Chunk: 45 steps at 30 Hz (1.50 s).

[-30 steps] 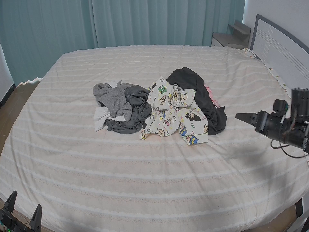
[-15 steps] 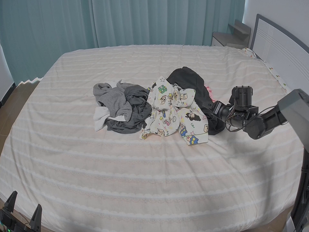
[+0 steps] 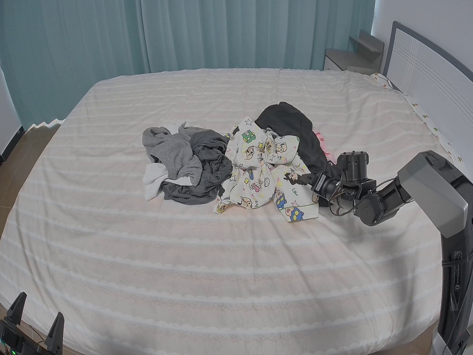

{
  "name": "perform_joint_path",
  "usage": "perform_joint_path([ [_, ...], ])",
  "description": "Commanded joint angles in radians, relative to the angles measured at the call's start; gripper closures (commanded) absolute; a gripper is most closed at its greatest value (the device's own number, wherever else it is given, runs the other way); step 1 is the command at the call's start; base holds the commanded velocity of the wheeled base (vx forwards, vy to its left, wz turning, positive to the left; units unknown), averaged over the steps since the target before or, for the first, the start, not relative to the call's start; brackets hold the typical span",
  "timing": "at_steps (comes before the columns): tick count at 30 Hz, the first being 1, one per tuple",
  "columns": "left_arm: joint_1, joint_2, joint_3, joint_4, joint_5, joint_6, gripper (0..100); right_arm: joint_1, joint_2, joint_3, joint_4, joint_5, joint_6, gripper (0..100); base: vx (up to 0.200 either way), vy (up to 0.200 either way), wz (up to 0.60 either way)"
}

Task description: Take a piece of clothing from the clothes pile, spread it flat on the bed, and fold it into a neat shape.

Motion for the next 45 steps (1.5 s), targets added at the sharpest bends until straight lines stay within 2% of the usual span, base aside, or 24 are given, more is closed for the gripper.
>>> perform_joint_path([
  [1, 0.0, -0.007, 0.01, 0.0, -0.001, -0.001, 0, 0.02, -0.029, 0.044, 0.001, 0.0, 0.007, 0, 0.0, 0.0, 0.0],
  [14, 0.0, -0.007, 0.01, 0.0, -0.001, -0.001, 0, 0.051, -0.024, 0.12, 0.004, 0.005, 0.013, 0, 0.0, 0.0, 0.0],
  [19, 0.0, -0.007, 0.01, 0.0, -0.001, -0.001, 0, 0.054, 0.013, 0.089, 0.006, 0.005, 0.014, 0, 0.0, 0.0, 0.0],
  [26, 0.0, -0.007, 0.01, 0.0, -0.001, -0.001, 0, 0.103, 0.045, 0.037, 0.018, -0.006, 0.014, 0, 0.0, 0.0, 0.0],
  [30, 0.0, -0.007, 0.01, 0.001, -0.001, 0.001, 0, 0.114, 0.085, -0.028, 0.06, -0.011, 0.013, 0, 0.0, 0.0, 0.0],
  [35, 0.0, -0.007, 0.01, 0.001, -0.001, 0.001, 0, 0.12, 0.123, -0.087, 0.1, -0.054, 0.003, 0, 0.0, 0.0, 0.0],
  [40, 0.0, -0.007, 0.01, 0.001, -0.001, 0.001, 0, 0.131, 0.128, -0.111, 0.143, -0.057, -0.006, 0, 0.0, 0.0, 0.0],
  [41, 0.0, -0.007, 0.01, 0.001, -0.001, 0.001, 0, 0.131, 0.129, -0.118, 0.153, -0.057, -0.009, 100, 0.0, 0.0, 0.0],
  [45, 0.0, -0.007, 0.01, 0.001, -0.001, 0.001, 0, 0.132, 0.123, -0.124, 0.162, -0.066, -0.012, 100, 0.0, 0.0, 0.0],
])
